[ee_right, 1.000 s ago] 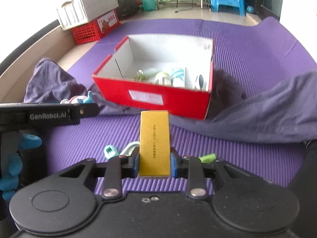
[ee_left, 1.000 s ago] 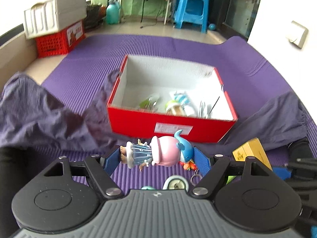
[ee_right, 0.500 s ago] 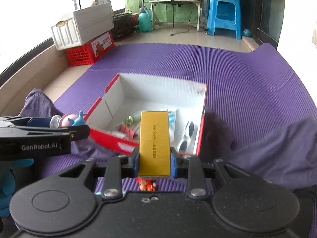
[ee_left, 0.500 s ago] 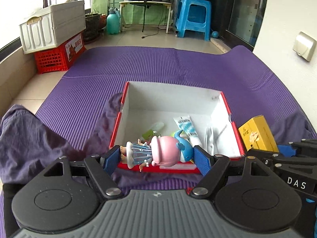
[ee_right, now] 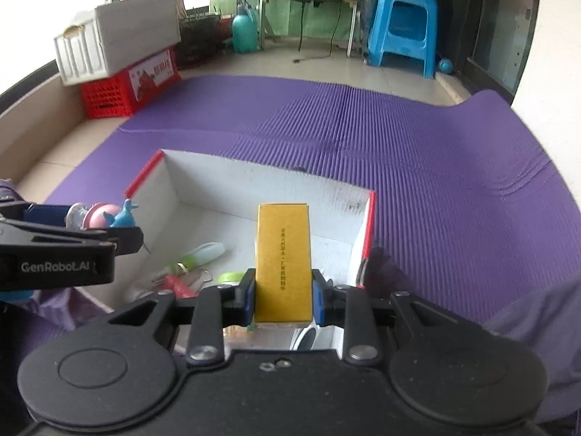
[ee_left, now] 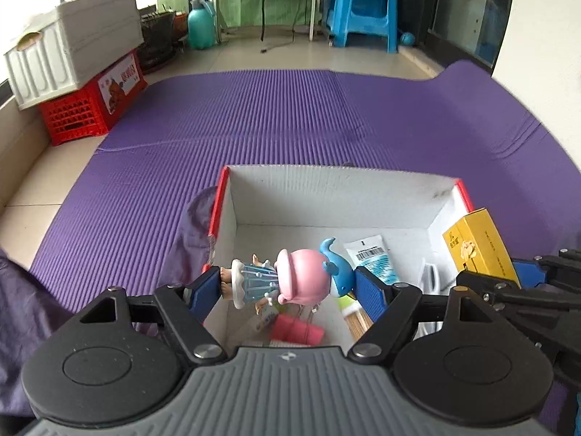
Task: Organize rigid objects
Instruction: 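Carry figurine and yellow box into red box and open both tools, then lift both tools out and move them over the remaining items on the mat, then grasp teal sharpener with left tool while right tool grasps green highlighter, then carry sharpener and highlighter over the red box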
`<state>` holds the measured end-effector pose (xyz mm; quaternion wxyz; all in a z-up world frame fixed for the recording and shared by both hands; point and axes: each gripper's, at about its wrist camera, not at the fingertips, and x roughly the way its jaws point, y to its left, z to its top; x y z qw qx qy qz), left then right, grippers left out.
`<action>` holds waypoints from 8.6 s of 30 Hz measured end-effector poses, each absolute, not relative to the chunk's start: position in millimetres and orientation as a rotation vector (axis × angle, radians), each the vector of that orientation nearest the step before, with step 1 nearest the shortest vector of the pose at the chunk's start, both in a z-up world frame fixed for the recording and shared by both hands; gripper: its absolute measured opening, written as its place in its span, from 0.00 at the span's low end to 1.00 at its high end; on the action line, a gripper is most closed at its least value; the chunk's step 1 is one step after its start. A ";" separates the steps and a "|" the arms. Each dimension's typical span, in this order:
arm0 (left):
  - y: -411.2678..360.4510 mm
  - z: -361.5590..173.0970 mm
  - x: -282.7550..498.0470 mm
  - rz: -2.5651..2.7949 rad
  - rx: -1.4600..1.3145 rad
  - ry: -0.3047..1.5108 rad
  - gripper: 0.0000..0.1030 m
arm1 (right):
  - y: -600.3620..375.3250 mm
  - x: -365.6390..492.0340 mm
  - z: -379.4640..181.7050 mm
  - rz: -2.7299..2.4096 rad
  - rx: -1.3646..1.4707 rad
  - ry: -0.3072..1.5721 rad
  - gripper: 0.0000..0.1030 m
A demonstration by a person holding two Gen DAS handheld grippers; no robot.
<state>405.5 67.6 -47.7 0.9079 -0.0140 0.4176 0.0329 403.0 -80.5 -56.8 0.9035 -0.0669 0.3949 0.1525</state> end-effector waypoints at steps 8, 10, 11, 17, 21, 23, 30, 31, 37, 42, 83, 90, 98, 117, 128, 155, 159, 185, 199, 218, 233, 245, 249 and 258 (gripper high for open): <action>69.1 -89.2 455.8 0.075 -0.027 0.952 0.76 | -73.9 448.5 -98.3 0.284 -0.153 0.914 0.27; 66.3 -100.3 464.5 0.079 -0.003 0.978 0.76 | -71.9 455.3 -104.8 0.280 -0.161 0.930 0.27; 65.1 -104.8 467.7 0.079 0.006 0.987 0.76 | -70.7 458.0 -107.4 0.283 -0.162 0.938 0.27; 58.7 -123.3 480.7 0.089 0.041 1.026 0.76 | -67.4 465.3 -125.6 0.296 -0.165 0.985 0.27; 52.4 -126.2 481.7 0.088 0.098 1.025 0.76 | -61.5 461.7 -134.0 0.304 -0.180 1.005 0.27; 46.9 -128.9 480.8 0.092 0.136 1.027 0.76 | -60.4 459.3 -137.0 0.305 -0.180 1.008 0.28; 35.5 -143.5 480.6 0.094 0.224 1.071 0.77 | -65.2 457.7 -132.8 0.326 -0.160 1.019 0.32; 35.8 -144.6 480.2 0.093 0.215 1.078 0.77 | -66.0 457.4 -132.4 0.329 -0.159 1.017 0.33; 39.9 -144.2 481.6 0.091 0.191 1.104 0.77 | -63.1 450.4 -127.9 0.364 -0.170 1.002 0.46; 39.7 -139.6 477.5 0.077 0.156 1.097 0.76 | -62.4 441.8 -121.8 0.375 -0.165 0.984 0.56; 63.1 6.1 299.8 0.073 -0.082 0.800 1.00 | -119.7 292.2 -5.6 0.459 -0.080 0.715 1.00; 60.3 15.2 257.2 0.079 -0.068 0.742 1.00 | -132.2 266.8 -4.1 0.442 -0.050 0.724 1.00; 52.0 17.1 215.0 0.079 -0.055 0.707 1.00 | -146.3 229.5 -7.5 0.459 -0.047 0.629 1.00; 16.2 -48.3 151.0 -0.011 -0.012 0.783 1.00 | -180.1 199.3 -34.3 0.419 -0.045 0.641 1.00; 35.1 -114.7 158.2 0.094 -0.028 0.888 1.00 | -180.9 214.4 -82.9 0.367 -0.049 0.792 0.97; 66.4 -182.4 211.5 0.124 -0.112 1.016 1.00 | -165.1 281.8 -166.0 0.293 0.029 1.049 0.80; 61.3 -183.0 212.1 0.090 -0.109 1.008 1.00 | -162.0 288.1 -173.0 0.291 0.029 1.066 0.76; 66.3 -185.6 216.8 0.146 -0.074 0.989 0.43 | -141.6 286.1 -184.5 0.235 -0.124 1.033 0.27; 73.3 -179.7 213.9 0.140 -0.141 0.991 0.28 | -154.9 269.7 -176.3 0.255 -0.083 1.019 0.16; 71.2 -132.6 198.2 0.106 -0.154 0.928 0.18 | -162.2 238.1 -104.8 0.342 0.000 0.902 0.16; 79.8 -171.9 216.3 0.057 -0.178 1.036 0.28 | -169.5 235.1 -115.1 0.355 0.041 0.935 0.16; 89.5 -179.8 228.1 0.080 -0.208 1.040 0.79 | -169.0 242.8 -120.8 0.357 0.056 0.943 0.16; 93.2 -185.3 230.1 0.115 -0.212 1.040 0.78 | -165.3 246.4 -131.1 0.370 0.039 0.978 0.16; 95.4 -184.6 230.0 0.148 -0.179 1.023 0.77 | -139.8 248.3 -169.9 0.418 -0.047 1.072 0.27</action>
